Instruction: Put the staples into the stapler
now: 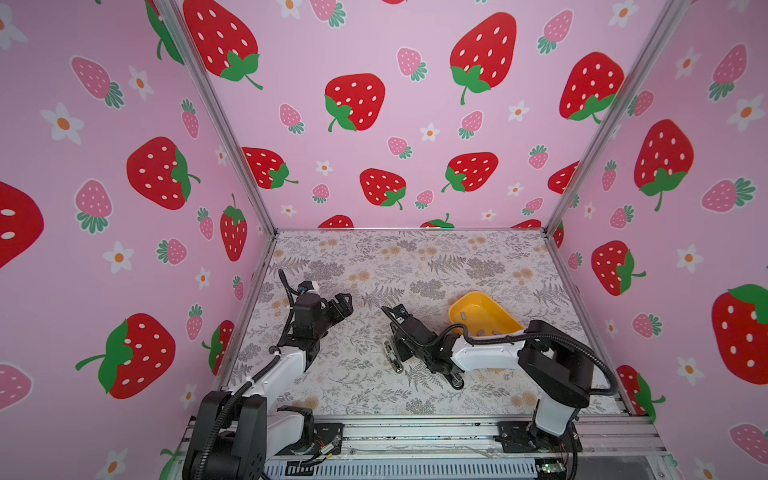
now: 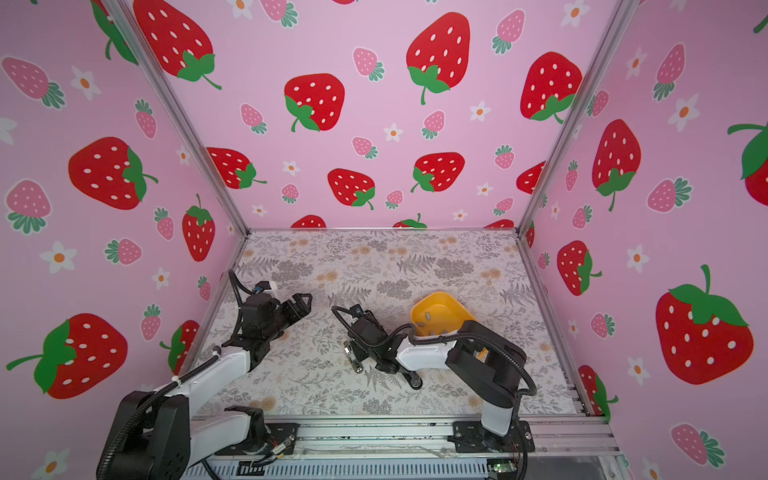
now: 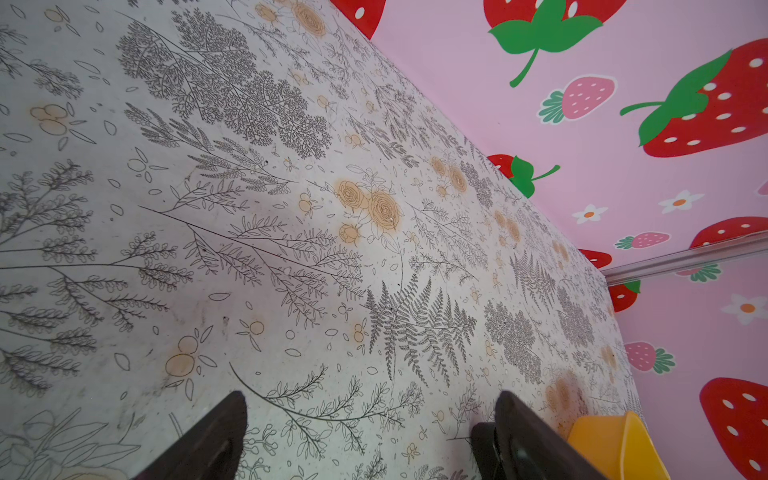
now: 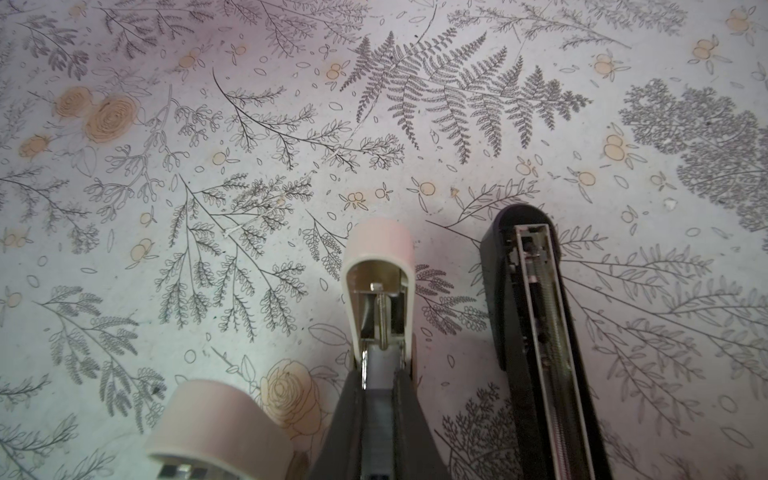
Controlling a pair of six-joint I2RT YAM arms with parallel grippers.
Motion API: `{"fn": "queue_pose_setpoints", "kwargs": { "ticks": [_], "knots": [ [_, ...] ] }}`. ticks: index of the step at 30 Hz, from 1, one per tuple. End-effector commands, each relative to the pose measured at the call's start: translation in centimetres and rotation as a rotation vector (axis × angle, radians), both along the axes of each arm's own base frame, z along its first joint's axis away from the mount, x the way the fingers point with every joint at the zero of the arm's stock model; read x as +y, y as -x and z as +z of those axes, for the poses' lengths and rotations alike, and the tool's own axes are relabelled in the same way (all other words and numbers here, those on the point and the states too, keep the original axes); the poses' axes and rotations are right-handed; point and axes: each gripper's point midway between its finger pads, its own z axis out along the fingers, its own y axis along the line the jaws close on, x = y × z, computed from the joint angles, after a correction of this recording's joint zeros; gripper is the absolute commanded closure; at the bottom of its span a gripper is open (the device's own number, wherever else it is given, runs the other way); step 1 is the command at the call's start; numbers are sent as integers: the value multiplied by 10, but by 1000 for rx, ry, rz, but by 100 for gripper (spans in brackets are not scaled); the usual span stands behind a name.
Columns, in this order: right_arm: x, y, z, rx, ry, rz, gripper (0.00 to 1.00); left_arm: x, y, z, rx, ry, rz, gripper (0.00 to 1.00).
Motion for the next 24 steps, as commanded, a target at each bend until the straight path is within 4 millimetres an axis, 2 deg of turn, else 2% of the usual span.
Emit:
{"fn": "queue_pose_setpoints", "kwargs": {
  "ticks": [1, 24],
  "knots": [
    [4, -1, 1, 2, -1, -16, 100, -1, -9, 16, -36, 10, 3, 6],
    [3, -1, -2, 5, 17, -19, 100, -1, -10, 16, -33, 13, 6, 6]
  ]
}}
